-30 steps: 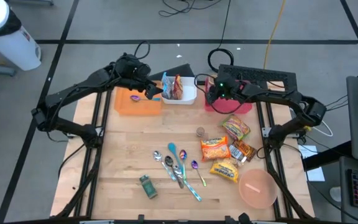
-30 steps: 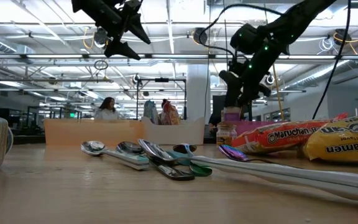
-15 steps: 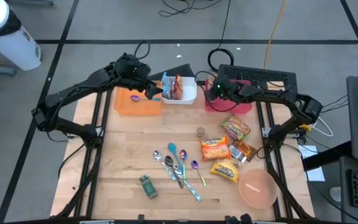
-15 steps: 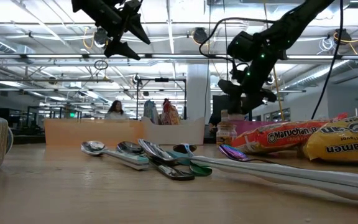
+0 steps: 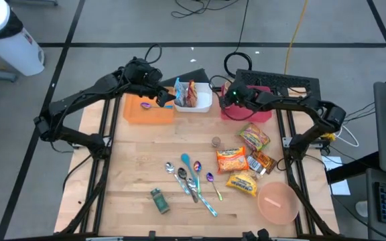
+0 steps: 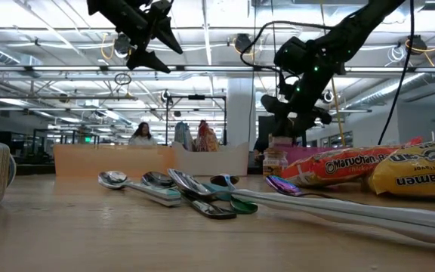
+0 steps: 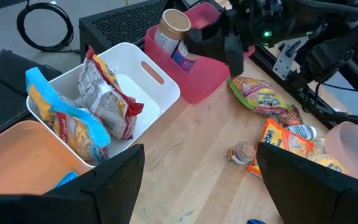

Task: Pick & Place Food Item
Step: Put the purple spice bottle into the red bin

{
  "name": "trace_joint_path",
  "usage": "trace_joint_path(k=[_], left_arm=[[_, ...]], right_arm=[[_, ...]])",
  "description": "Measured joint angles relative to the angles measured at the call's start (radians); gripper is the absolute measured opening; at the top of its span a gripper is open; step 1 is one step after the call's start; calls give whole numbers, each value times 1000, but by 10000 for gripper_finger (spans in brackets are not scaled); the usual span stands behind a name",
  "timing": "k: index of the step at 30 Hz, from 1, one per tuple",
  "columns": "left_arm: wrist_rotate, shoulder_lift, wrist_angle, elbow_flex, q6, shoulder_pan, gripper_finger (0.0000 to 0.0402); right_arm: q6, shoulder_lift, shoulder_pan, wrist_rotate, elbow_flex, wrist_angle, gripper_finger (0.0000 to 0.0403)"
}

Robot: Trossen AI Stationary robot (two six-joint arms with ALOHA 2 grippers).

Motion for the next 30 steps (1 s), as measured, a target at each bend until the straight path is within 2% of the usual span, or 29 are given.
trace_joint_path(k=[21, 23, 27, 30], left_arm=[[1, 0, -2, 0, 0, -1, 319], [1, 0, -3, 0, -1, -1, 319], [1, 0, -3, 0, -1, -1, 319], [1, 0, -3, 0, -1, 0, 319]], right_arm=[[-18, 22, 5, -5, 0, -3, 195], [-39, 22, 5, -7, 0, 1, 207], [-46, 24, 7, -11, -1, -1, 256], [-46, 24, 7, -11, -1, 0, 273]])
